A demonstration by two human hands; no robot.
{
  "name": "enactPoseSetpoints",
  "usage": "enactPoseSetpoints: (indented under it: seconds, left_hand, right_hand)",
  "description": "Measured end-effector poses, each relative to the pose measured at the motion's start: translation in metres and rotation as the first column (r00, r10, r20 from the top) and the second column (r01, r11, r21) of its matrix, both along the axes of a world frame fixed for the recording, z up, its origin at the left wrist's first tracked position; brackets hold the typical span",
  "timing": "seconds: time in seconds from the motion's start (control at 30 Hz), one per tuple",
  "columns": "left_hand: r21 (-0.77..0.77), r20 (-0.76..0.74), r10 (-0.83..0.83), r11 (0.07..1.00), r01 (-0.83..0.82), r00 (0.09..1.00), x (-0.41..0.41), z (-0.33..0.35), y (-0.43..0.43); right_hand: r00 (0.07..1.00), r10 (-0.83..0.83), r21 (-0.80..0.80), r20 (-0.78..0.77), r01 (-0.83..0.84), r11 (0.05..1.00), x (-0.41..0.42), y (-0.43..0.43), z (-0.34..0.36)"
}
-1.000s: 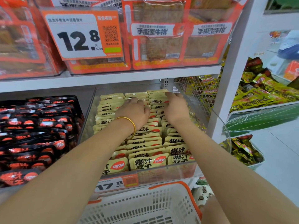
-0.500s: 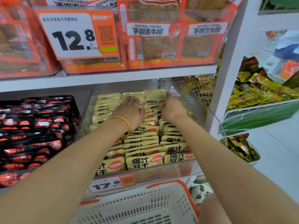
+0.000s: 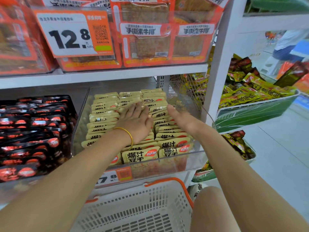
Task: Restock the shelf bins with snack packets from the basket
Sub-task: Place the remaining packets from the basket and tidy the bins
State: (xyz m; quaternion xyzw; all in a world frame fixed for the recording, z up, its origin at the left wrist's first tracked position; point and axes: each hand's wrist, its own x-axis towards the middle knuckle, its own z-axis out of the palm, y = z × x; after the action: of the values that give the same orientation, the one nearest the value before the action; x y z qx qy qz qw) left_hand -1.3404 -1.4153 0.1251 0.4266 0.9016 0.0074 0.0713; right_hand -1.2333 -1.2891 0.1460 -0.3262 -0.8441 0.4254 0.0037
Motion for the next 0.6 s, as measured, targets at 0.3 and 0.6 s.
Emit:
enactPoseSetpoints:
  seconds: [0.3,0.6]
  left_hand:
    - [-0.048,0.030,0.011,0.999,-0.010,0.999,0.024,0.008,-0.010]
    - [-0.057,0.079,0.006,0.998,-0.002,0.997,0.027,0.012,-0.021]
  right_hand:
    - [0.989,-0.145,-0.119,-0.041,0.139,0.983,0.022,0.002,-0.020]
    - [0.984,-0.161,-0.181,-0.072,0.146,0.973,0.020,-0.005,-0.021]
